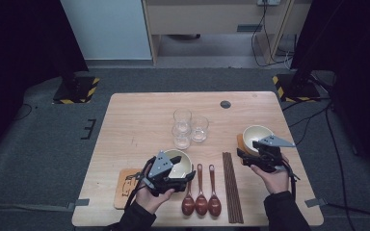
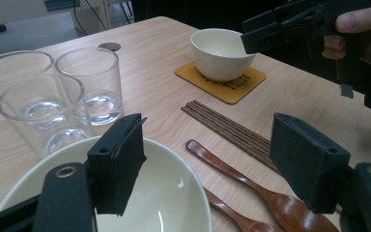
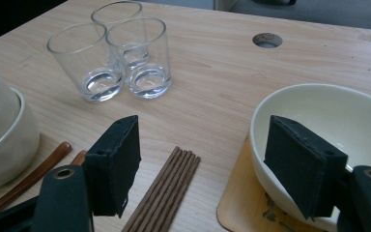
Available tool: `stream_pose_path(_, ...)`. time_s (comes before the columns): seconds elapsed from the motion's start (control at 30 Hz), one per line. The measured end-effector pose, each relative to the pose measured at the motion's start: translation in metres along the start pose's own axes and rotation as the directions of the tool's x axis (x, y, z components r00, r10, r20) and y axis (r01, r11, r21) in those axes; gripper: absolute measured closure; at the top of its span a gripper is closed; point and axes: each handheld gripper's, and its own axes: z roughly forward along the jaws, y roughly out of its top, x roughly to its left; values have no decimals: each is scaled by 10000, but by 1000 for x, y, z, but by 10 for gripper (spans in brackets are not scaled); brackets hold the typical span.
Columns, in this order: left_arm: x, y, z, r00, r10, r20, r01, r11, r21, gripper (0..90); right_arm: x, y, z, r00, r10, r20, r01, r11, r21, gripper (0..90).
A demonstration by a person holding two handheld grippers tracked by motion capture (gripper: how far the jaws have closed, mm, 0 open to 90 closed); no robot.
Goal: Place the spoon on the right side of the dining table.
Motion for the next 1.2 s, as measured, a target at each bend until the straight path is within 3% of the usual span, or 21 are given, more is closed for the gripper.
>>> stream_pose_path(0.43, -21, -6, 21, 9984, 335, 458, -356, 9983, 467, 272, 6, -6, 2, 9998, 25, -211, -22, 9999, 167, 303)
stream_pose_path(1.2, -38, -17, 35, 9932, 675, 949, -770, 9919, 1008, 323, 16, -11, 13, 9988, 231, -425, -217, 9992, 323, 317)
